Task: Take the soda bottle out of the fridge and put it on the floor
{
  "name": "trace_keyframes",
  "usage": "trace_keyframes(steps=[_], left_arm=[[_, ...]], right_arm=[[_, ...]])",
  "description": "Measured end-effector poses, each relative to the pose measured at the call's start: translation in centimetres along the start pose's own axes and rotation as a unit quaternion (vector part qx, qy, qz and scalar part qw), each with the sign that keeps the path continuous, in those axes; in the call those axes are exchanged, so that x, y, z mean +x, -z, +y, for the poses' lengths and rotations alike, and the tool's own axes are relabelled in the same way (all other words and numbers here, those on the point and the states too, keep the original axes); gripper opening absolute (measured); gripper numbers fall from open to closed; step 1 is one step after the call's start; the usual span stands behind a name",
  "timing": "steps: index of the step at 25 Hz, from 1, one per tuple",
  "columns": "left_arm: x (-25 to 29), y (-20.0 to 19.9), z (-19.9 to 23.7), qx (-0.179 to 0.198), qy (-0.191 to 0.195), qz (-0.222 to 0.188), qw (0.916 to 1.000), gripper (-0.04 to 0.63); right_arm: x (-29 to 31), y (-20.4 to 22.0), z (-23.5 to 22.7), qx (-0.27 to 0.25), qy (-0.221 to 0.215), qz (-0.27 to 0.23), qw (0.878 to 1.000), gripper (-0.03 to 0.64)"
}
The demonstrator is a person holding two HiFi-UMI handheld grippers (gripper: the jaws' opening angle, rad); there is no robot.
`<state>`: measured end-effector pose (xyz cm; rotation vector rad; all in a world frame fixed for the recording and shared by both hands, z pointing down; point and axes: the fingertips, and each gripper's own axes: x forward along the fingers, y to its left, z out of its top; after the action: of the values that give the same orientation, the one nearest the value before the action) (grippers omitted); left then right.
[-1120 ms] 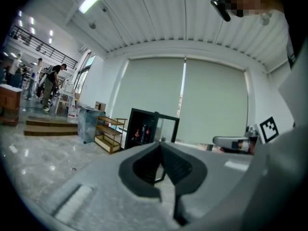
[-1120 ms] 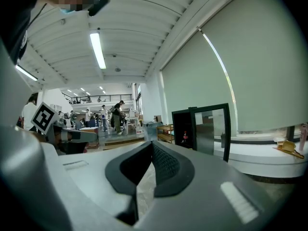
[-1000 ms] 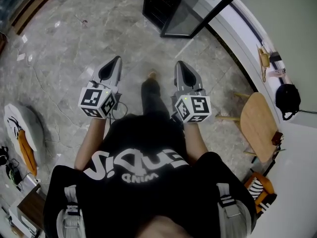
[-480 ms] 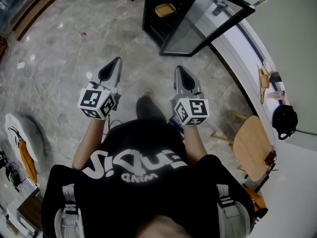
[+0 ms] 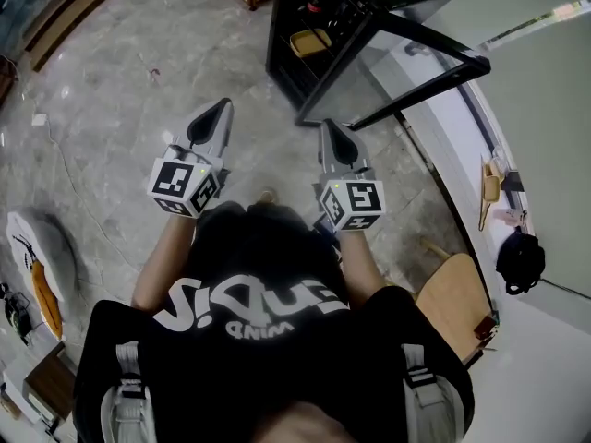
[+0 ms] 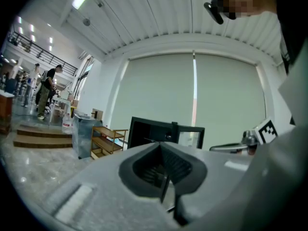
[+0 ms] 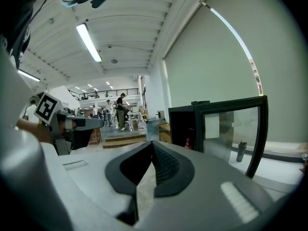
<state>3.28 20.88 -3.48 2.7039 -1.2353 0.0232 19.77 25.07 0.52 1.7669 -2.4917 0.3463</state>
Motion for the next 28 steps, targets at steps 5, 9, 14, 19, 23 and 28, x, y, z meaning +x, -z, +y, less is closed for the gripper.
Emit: trace_keyframes(steps=[5,9,14,19,23,28], left_arm=[[4.0,-0.2,1.5,0.003,0.006,0.0,1.0,0.002],[7.1,-0.2,3.5,0.011,0.019,0.003,0.9998,0.002],[11.1,-0.5,5.7,0.02,0.041,0.003,0.999,0.002],[14.2,-0.3,7.4,0.025,0.063,0.007,0.9977,0.002],[16.8,0.2,9.5,0.02,0.075,0.003,0.997,0.002],[20.2,1.7,12.0,0.025,0.081,-0.005,0.9964,0.002]], right_arm=[[3.7,-0.4,-1.9,0.001,0.001,0.002,1.0,0.0],[6.8,-0.5,-3.0,0.006,0.01,0.001,1.0,0.0],[10.2,-0.8,-4.6,0.012,0.03,-0.003,0.999,0.0],[13.3,-0.1,-5.6,0.029,0.048,-0.008,0.998,0.0],[16.0,0.2,-6.3,0.032,0.06,-0.012,0.998,0.0],[19.0,1.6,-7.5,0.027,0.069,-0.022,0.997,0.0]])
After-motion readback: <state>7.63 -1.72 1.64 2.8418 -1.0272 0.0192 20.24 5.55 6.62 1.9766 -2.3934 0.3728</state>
